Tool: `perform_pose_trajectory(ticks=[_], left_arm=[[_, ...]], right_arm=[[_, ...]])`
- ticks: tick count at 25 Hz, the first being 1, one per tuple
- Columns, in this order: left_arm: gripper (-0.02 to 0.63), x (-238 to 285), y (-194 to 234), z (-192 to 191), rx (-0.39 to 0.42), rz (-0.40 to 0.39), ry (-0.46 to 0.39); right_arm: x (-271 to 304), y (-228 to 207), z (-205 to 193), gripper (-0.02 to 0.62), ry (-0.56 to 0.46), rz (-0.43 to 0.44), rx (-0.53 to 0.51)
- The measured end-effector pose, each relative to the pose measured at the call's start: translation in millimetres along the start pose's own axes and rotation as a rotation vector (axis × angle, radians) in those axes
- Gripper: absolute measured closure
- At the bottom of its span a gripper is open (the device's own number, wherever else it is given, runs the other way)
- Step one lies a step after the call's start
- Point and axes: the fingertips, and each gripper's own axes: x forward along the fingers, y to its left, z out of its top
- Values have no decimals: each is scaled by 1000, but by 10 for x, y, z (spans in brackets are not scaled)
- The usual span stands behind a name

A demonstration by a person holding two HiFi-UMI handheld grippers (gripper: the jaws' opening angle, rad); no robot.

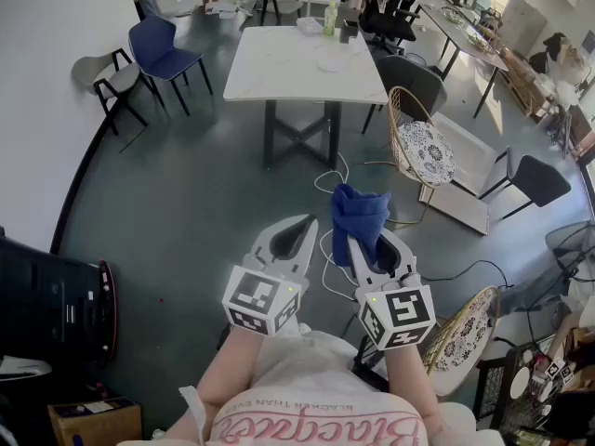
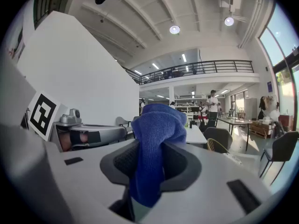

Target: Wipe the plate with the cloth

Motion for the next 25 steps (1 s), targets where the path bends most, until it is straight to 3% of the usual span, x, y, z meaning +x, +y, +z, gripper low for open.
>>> perform_pose_trajectory(ticks=[11,25], left_arm=[[603,134,212,26,25,12,6],[603,966,965,222,50,-13,1]], right_arm=[[243,-15,36,486,-6,21,18],[1239,-384,230,485,2,-9,25]])
